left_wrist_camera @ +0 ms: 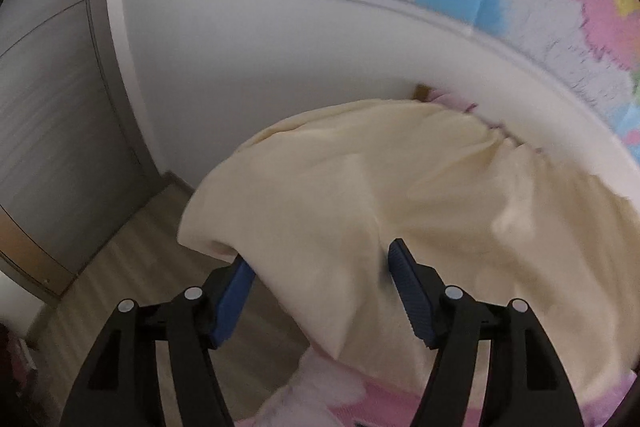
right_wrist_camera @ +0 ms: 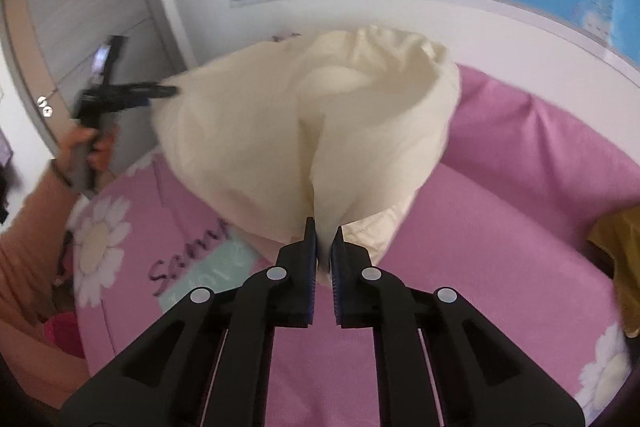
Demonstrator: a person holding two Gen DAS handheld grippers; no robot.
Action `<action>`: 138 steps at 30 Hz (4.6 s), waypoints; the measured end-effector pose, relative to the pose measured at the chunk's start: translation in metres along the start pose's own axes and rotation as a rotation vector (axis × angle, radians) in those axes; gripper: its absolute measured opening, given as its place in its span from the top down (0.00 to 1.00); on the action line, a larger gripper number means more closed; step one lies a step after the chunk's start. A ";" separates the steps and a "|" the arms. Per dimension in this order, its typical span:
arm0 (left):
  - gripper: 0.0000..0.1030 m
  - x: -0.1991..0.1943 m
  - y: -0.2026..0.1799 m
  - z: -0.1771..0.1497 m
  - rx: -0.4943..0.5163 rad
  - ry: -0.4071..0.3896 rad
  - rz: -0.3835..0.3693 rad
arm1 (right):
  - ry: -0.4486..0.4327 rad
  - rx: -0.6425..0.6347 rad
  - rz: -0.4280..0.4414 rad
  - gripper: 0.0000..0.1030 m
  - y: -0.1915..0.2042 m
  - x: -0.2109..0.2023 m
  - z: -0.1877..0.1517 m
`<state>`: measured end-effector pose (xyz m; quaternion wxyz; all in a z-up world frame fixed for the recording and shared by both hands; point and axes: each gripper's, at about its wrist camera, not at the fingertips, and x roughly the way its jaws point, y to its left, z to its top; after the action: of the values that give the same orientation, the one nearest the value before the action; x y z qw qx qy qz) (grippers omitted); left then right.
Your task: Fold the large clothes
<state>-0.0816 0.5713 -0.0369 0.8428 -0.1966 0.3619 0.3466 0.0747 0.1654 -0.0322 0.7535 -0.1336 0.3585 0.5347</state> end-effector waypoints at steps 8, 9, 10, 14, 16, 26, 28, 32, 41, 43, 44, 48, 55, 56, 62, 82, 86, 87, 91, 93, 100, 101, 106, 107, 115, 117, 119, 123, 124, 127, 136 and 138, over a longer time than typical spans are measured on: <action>0.35 -0.032 0.006 -0.002 -0.027 -0.054 0.038 | -0.007 0.075 -0.022 0.67 -0.009 -0.007 -0.001; 0.35 -0.045 0.007 -0.005 -0.022 -0.079 0.031 | -0.031 0.077 -0.020 0.67 -0.012 -0.016 -0.002; 0.34 -0.055 0.005 -0.007 -0.015 -0.108 0.024 | -0.052 0.076 -0.020 0.67 -0.013 -0.024 -0.003; 0.30 -0.091 -0.020 -0.019 0.068 -0.162 -0.158 | -0.072 0.141 0.031 0.98 -0.019 -0.019 0.005; 0.30 -0.089 -0.043 -0.026 0.101 -0.121 -0.261 | -0.029 0.152 0.050 0.98 -0.014 0.005 0.010; 0.30 -0.090 -0.128 -0.070 0.280 -0.119 -0.437 | -0.059 0.112 -0.043 0.89 0.001 -0.015 0.012; 0.30 -0.093 -0.137 -0.076 0.310 -0.128 -0.444 | -0.137 0.055 -0.028 0.86 0.021 -0.031 0.022; 0.30 -0.085 -0.156 -0.094 0.365 -0.115 -0.376 | -0.080 0.009 0.005 0.82 0.037 0.003 0.036; 0.30 -0.088 -0.164 -0.109 0.353 -0.090 -0.320 | 0.007 0.019 -0.013 0.67 0.035 0.032 0.015; 0.26 -0.094 -0.162 -0.111 0.337 -0.094 -0.326 | -0.026 0.029 0.003 0.58 0.039 0.018 0.011; 0.20 -0.097 -0.162 -0.112 0.324 -0.098 -0.328 | -0.039 0.024 0.006 0.51 0.042 0.012 0.008; 0.08 -0.113 -0.163 -0.123 0.311 -0.125 -0.292 | -0.082 -0.007 -0.022 0.37 0.061 -0.004 -0.004; 0.06 -0.146 -0.153 -0.143 0.219 -0.168 -0.243 | -0.145 -0.010 -0.103 0.09 0.077 -0.025 -0.028; 0.06 -0.151 -0.150 -0.146 0.200 -0.174 -0.228 | -0.151 -0.010 -0.103 0.05 0.080 -0.026 -0.030; 0.06 -0.167 -0.141 -0.163 0.136 -0.184 -0.170 | -0.176 -0.005 -0.132 0.05 0.088 -0.039 -0.046; 0.06 -0.194 -0.141 -0.196 0.139 -0.187 -0.063 | -0.180 0.029 -0.115 0.05 0.100 -0.061 -0.074; 0.06 -0.195 -0.140 -0.198 0.134 -0.180 -0.067 | -0.175 0.033 -0.127 0.05 0.100 -0.062 -0.074; 0.06 -0.195 -0.140 -0.198 0.132 -0.177 -0.068 | -0.178 0.033 -0.128 0.05 0.100 -0.064 -0.075; 0.06 -0.196 -0.139 -0.197 0.123 -0.176 -0.059 | -0.185 0.027 -0.132 0.05 0.102 -0.066 -0.074; 0.06 -0.196 -0.139 -0.197 0.121 -0.176 -0.057 | -0.186 0.023 -0.144 0.05 0.102 -0.066 -0.074; 0.06 -0.198 -0.141 -0.199 0.127 -0.184 -0.040 | -0.201 0.036 -0.129 0.05 0.100 -0.068 -0.075; 0.06 -0.198 -0.141 -0.198 0.130 -0.187 -0.037 | -0.202 0.035 -0.131 0.05 0.100 -0.068 -0.075; 0.06 -0.199 -0.142 -0.198 0.130 -0.192 -0.035 | -0.208 0.038 -0.127 0.05 0.101 -0.069 -0.075; 0.06 -0.199 -0.142 -0.197 0.131 -0.191 -0.039 | -0.206 0.036 -0.125 0.05 0.100 -0.068 -0.074; 0.06 -0.200 -0.143 -0.198 0.136 -0.200 -0.031 | -0.213 0.040 -0.117 0.05 0.101 -0.068 -0.074; 0.06 -0.200 -0.144 -0.198 0.142 -0.204 -0.030 | -0.216 0.041 -0.115 0.05 0.100 -0.069 -0.074; 0.06 -0.200 -0.146 -0.198 0.149 -0.205 -0.031 | -0.214 0.043 -0.113 0.05 0.100 -0.069 -0.074; 0.06 -0.201 -0.149 -0.198 0.159 -0.212 -0.032 | -0.219 0.044 -0.111 0.05 0.100 -0.070 -0.074; 0.06 -0.201 -0.149 -0.198 0.158 -0.214 -0.031 | -0.223 0.045 -0.109 0.05 0.100 -0.070 -0.073; 0.06 -0.201 -0.149 -0.198 0.157 -0.214 -0.029 | -0.223 0.047 -0.110 0.05 0.101 -0.069 -0.073; 0.06 -0.200 -0.148 -0.198 0.150 -0.208 -0.025 | -0.232 0.056 -0.114 0.05 0.101 -0.070 -0.073; 0.06 -0.200 -0.148 -0.199 0.150 -0.208 -0.024 | -0.232 0.063 -0.113 0.05 0.101 -0.070 -0.074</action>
<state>-0.1680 0.2663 -0.0069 0.8922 -0.1004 0.2951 0.3267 -0.0575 0.1122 -0.0177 0.8225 -0.0669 0.2775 0.4919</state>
